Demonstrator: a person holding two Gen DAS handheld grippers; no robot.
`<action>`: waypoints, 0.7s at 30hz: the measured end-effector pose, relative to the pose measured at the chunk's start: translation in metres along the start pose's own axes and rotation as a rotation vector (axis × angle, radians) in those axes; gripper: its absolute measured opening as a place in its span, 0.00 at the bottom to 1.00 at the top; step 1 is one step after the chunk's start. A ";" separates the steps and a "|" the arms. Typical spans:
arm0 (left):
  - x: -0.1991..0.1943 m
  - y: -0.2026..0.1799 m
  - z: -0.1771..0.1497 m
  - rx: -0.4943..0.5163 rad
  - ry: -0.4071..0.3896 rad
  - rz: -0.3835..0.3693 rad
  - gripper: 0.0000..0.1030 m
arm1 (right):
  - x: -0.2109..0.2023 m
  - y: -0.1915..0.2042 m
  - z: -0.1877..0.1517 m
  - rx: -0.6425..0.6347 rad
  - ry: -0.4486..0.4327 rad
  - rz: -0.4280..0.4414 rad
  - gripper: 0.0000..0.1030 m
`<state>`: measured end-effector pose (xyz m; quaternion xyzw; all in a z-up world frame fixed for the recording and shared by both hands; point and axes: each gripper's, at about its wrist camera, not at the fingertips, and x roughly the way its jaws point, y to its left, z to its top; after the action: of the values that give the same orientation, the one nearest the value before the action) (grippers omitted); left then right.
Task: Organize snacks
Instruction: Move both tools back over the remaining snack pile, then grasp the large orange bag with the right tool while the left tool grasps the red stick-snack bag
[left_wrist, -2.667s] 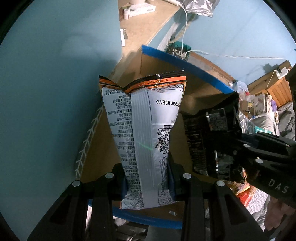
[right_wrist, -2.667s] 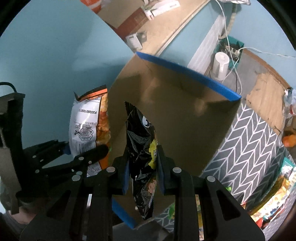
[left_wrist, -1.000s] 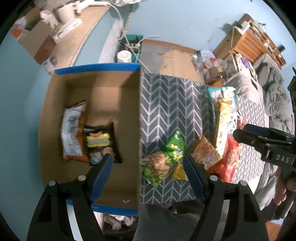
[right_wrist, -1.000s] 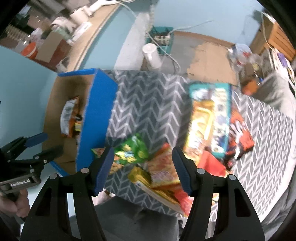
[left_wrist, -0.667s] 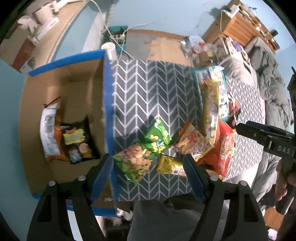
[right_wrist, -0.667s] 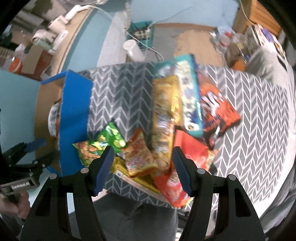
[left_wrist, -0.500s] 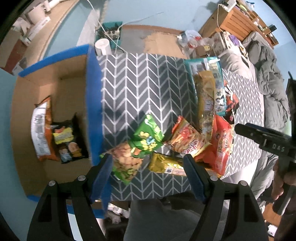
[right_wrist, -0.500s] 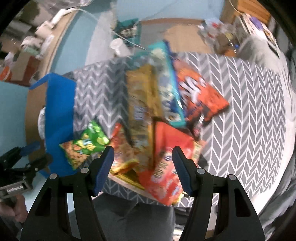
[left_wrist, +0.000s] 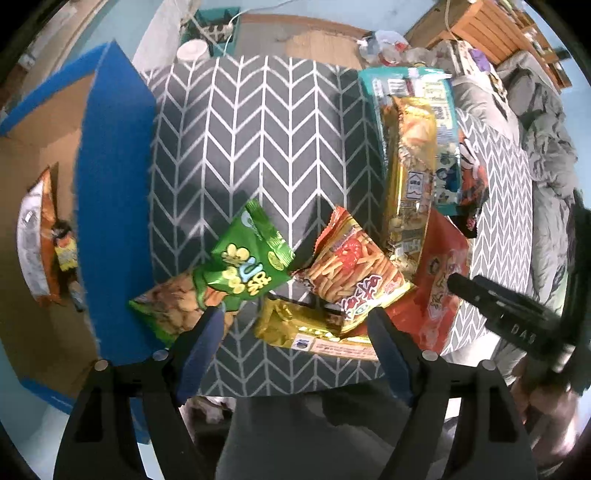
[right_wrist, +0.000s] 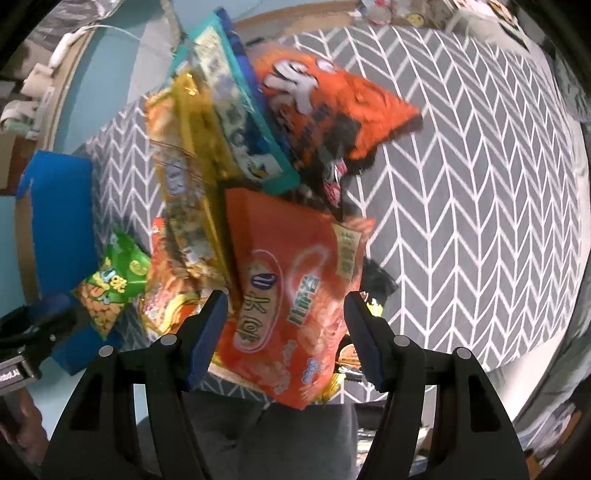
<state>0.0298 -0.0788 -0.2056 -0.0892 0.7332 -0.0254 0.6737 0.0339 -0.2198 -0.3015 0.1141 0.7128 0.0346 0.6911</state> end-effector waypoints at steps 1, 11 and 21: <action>0.004 0.000 0.001 -0.018 0.009 -0.009 0.79 | 0.003 -0.001 0.000 0.008 0.001 0.002 0.63; 0.026 -0.005 0.009 -0.124 0.064 -0.040 0.79 | 0.030 0.013 0.006 0.008 -0.011 -0.060 0.63; 0.053 -0.021 0.019 -0.216 0.137 -0.059 0.84 | 0.063 0.023 0.016 -0.002 0.002 -0.090 0.68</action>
<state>0.0468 -0.1063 -0.2564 -0.1807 0.7731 0.0276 0.6074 0.0509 -0.1864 -0.3588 0.0814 0.7179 0.0042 0.6913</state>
